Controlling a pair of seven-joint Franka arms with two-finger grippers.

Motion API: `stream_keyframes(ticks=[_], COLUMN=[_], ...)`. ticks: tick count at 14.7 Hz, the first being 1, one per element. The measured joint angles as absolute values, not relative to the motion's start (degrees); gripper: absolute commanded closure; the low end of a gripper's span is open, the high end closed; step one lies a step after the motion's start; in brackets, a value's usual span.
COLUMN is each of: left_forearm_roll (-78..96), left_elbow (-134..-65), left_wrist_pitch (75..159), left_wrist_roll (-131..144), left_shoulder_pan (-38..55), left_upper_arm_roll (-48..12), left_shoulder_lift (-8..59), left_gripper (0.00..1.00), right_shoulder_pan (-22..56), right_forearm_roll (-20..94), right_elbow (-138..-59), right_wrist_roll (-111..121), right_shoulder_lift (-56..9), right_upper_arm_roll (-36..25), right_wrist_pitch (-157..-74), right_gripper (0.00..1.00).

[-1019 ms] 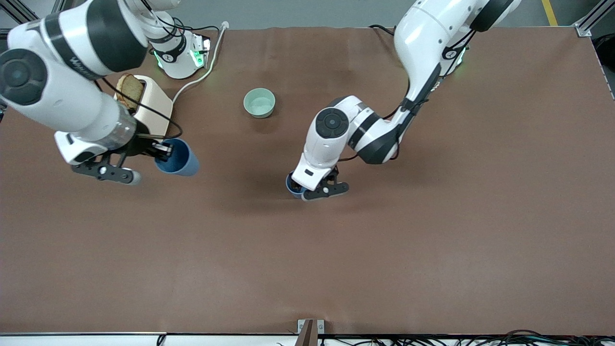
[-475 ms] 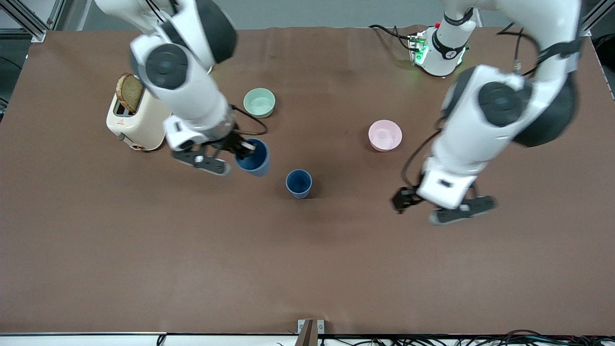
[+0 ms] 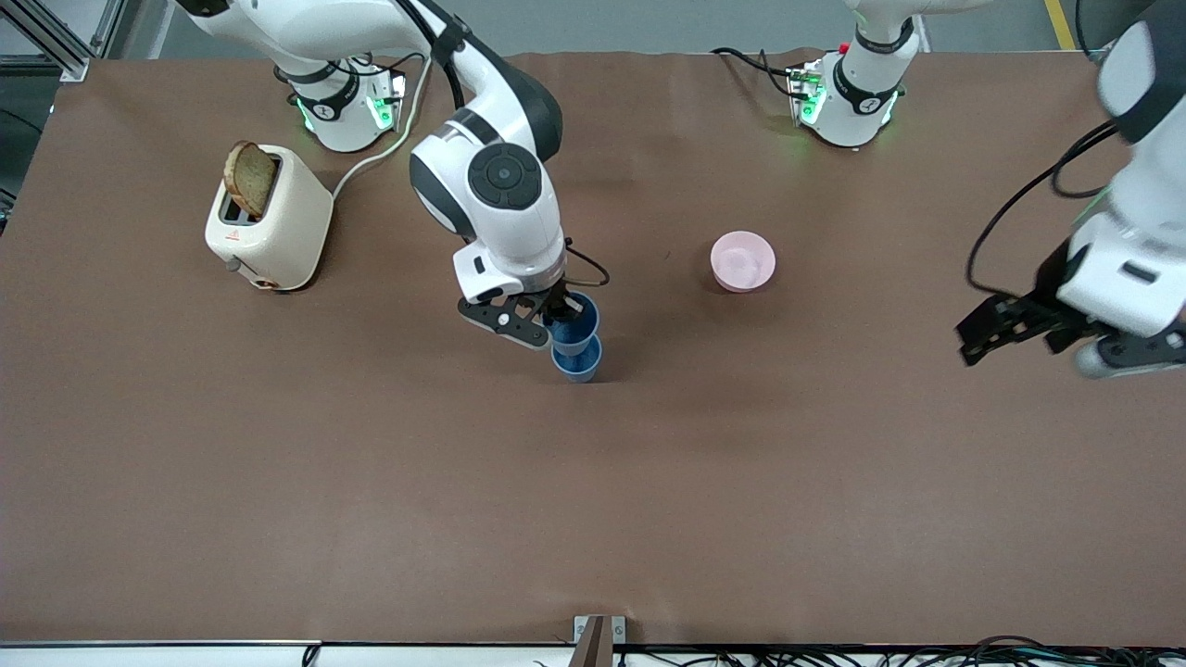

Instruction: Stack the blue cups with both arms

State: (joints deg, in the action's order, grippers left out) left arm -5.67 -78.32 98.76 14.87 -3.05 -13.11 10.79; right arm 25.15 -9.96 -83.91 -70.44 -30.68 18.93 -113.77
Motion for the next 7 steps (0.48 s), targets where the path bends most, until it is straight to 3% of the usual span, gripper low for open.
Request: stream_keyframes(ticks=[7], left_forearm_roll=[-2.1], left_elbow=[-80.9], left_wrist_pitch=[87.2], left_wrist_roll=[7.8], left_shoulder_pan=[-5.2], left_upper_arm_roll=[-12.7], left_shoulder_lift=[1.4], left_gripper=[0.00], right_shoulder_pan=[25.7], right_forearm_roll=[-10.1], right_elbow=[-83.9], right_wrist_roll=[-70.4], right_shoulder_lift=[-33.0], right_upper_arm_roll=[18.9], right_wrist_pitch=[-116.2], right_gripper=[0.99])
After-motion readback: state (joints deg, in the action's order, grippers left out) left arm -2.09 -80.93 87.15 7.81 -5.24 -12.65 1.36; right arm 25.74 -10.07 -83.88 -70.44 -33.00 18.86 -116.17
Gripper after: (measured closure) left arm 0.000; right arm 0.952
